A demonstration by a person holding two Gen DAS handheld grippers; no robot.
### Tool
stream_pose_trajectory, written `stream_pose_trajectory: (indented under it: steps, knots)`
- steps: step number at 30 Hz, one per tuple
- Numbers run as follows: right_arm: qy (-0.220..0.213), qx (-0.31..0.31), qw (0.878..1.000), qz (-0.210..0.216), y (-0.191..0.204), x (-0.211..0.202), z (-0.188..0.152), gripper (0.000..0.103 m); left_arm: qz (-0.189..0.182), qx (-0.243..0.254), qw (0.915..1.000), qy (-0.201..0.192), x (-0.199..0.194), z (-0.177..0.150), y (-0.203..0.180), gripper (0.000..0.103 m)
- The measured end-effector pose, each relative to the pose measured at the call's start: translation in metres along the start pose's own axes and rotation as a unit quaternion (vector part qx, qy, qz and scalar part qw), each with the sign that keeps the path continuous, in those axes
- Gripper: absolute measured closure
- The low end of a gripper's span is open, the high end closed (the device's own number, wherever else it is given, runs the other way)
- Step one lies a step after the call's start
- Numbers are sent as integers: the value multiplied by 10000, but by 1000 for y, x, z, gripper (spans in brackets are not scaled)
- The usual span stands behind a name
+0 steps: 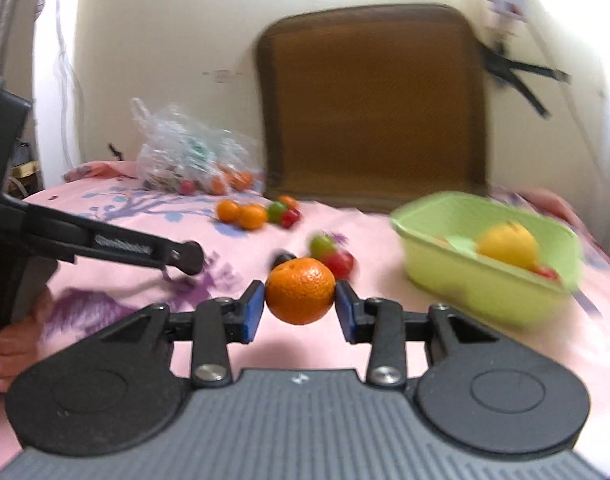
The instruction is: Organize fruits
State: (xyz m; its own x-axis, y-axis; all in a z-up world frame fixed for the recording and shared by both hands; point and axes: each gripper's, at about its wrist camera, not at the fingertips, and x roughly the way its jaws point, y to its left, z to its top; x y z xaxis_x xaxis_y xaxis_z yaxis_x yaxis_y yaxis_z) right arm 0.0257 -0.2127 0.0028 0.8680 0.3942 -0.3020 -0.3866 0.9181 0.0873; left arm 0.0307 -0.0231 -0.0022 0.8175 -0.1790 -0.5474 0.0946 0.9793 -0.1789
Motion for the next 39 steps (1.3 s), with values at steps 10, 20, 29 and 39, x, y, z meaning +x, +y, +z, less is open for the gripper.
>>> stream_pose_trajectory:
  steps: [10, 20, 29, 39]
  knots:
    - [183, 308, 9978, -554, -24, -23, -23, 60, -64, 639, 9978, 167, 14, -24, -64, 71]
    - [453, 637, 9964, -340, -36, -19, -31, 51, 240, 954, 9950, 159, 15, -31, -73, 64]
    - [271, 342, 9982, -408, -30, -27, -34, 51, 238, 875, 9958, 148, 12, -31, -69, 57]
    - [269, 385, 9981, -398, -32, -27, -33, 50, 228, 882, 9957, 143, 12, -31, -68, 54]
